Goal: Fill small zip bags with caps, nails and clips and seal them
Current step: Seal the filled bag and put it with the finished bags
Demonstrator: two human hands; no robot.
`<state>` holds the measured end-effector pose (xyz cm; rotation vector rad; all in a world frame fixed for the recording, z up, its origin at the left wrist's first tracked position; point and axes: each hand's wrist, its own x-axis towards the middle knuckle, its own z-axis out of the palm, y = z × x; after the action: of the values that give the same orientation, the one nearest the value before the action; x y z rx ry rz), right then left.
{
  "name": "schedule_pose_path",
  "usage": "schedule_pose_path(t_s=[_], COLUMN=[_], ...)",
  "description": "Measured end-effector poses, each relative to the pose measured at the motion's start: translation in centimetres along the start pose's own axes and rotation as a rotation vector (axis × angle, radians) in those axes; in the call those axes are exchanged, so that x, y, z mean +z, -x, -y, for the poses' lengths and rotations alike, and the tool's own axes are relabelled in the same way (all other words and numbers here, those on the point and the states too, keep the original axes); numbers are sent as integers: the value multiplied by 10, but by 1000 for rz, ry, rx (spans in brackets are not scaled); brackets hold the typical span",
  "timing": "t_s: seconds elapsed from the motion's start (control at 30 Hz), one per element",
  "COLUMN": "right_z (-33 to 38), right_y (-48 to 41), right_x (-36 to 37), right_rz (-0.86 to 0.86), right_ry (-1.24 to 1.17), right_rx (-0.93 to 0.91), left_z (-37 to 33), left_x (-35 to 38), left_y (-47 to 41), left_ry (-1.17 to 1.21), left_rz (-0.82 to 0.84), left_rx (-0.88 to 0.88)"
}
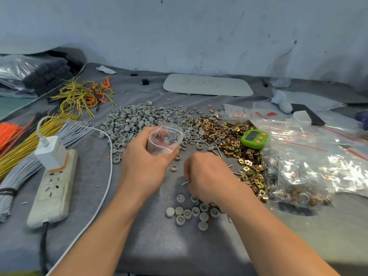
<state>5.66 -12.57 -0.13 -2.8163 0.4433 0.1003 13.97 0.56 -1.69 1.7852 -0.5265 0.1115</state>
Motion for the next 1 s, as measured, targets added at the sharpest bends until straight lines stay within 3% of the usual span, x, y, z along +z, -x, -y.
schedule_pose_path(t_s=[0.27, 0.4, 0.5, 0.7, 0.8, 0.93, 1.0], right_z=[-11, -12, -3, 15, 12, 1, -8], right_y=[-4, 0, 7, 14, 14, 10, 11], right_x=[-5, -19, -31, -21, -24, -32, -31], right_rz=[-170, -660, -707, -574, -601, -832, -808], right_ry=[-129, -585, -952, -666, -668, -783, -649], right_rx=[103, 34, -152, -251, -261, -62, 38], left_z=[-3, -9, -17, -16, -16, -9, -4], left_x=[0, 3, 7, 8, 8, 5, 3], left_y=[1, 4, 11, 16, 14, 7, 4], left_ry=[-40, -117, -204, -223, -205, -113, -40], left_rz=[-3, 4, 40, 88, 103, 35, 7], left_rx=[5, 44, 98, 108, 100, 31, -23])
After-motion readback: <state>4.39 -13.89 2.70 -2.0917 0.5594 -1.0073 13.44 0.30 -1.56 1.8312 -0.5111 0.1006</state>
